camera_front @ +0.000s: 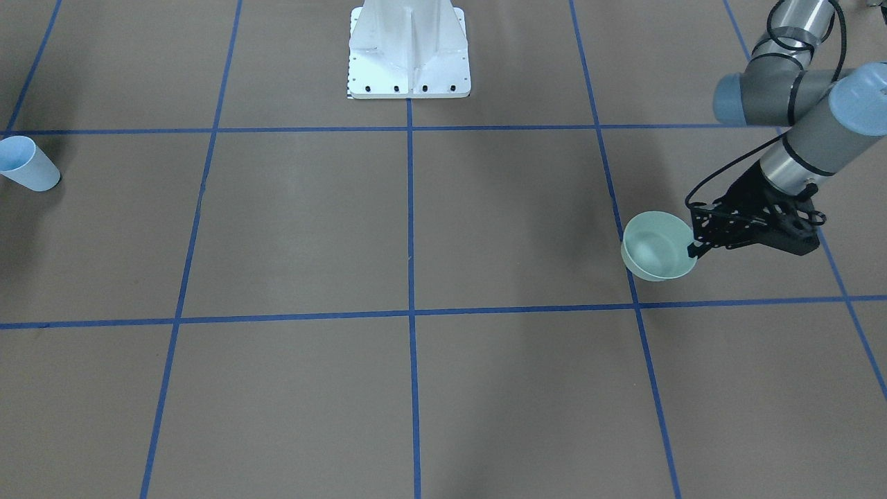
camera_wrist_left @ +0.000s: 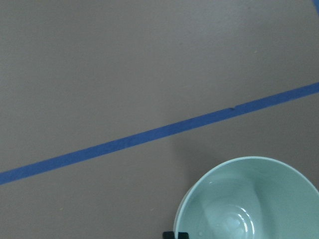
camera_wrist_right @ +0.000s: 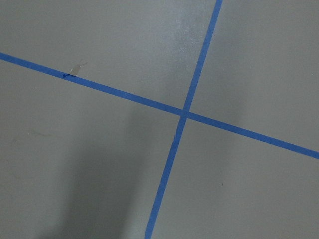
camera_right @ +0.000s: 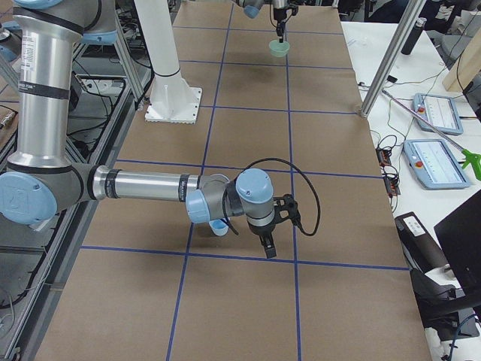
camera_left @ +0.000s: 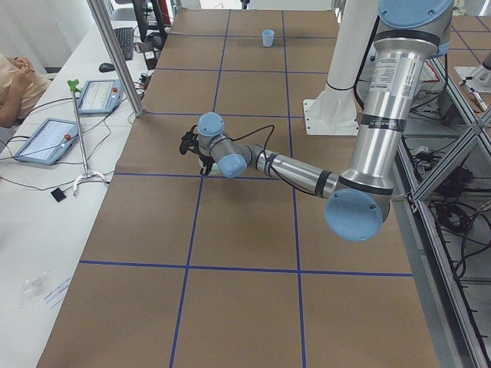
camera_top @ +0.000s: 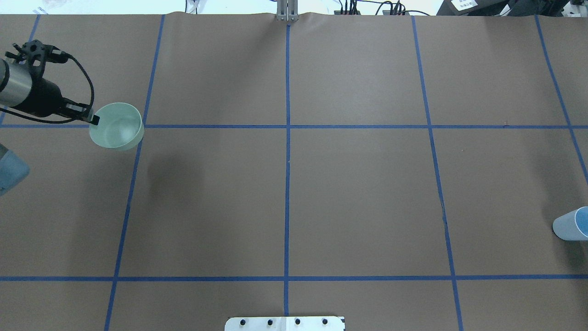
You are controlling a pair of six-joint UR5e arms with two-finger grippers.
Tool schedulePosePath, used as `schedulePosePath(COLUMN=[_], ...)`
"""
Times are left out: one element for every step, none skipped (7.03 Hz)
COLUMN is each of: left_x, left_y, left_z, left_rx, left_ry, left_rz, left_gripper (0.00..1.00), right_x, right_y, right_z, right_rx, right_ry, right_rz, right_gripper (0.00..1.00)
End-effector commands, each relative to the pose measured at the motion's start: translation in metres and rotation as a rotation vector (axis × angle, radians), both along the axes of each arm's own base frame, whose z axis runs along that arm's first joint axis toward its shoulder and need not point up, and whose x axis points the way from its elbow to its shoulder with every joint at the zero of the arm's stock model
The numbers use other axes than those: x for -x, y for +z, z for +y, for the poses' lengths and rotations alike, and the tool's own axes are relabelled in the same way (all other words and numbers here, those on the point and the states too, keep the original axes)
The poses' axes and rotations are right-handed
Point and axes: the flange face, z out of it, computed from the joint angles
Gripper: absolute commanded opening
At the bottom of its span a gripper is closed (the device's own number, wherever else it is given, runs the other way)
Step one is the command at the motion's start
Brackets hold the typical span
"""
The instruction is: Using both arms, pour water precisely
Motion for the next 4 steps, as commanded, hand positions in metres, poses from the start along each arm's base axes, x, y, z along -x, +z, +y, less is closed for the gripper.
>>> schedulePosePath(left_x=[-0.098, -0.146, -0.195, -0.239], left_y=[-0.085, -0.123, -0.168, -0.197], left_z=[0.021, 0.035, 0.053, 0.078], left_rx=[0.056, 0.085, 0.101, 0.119], left_ry=[0.000, -0.010, -0.016, -0.022], left_rz=[0.059, 0.047, 0.041, 0.038], left_gripper=[0.00, 0.00, 0.00, 0.00], right_x=[0.000, 0.000, -0.001, 0.000], right_y=[0.000, 0.000, 0.000, 0.001], right_z=[0.000, -0.001, 0.000, 0.000], right_rx=[0.001, 0.001, 0.001, 0.002], right_ry=[0.000, 0.000, 0.002, 0.001], right_rz=[0.000, 0.001, 0.000, -0.002], right_gripper=[1.00, 1.00, 1.00, 1.00])
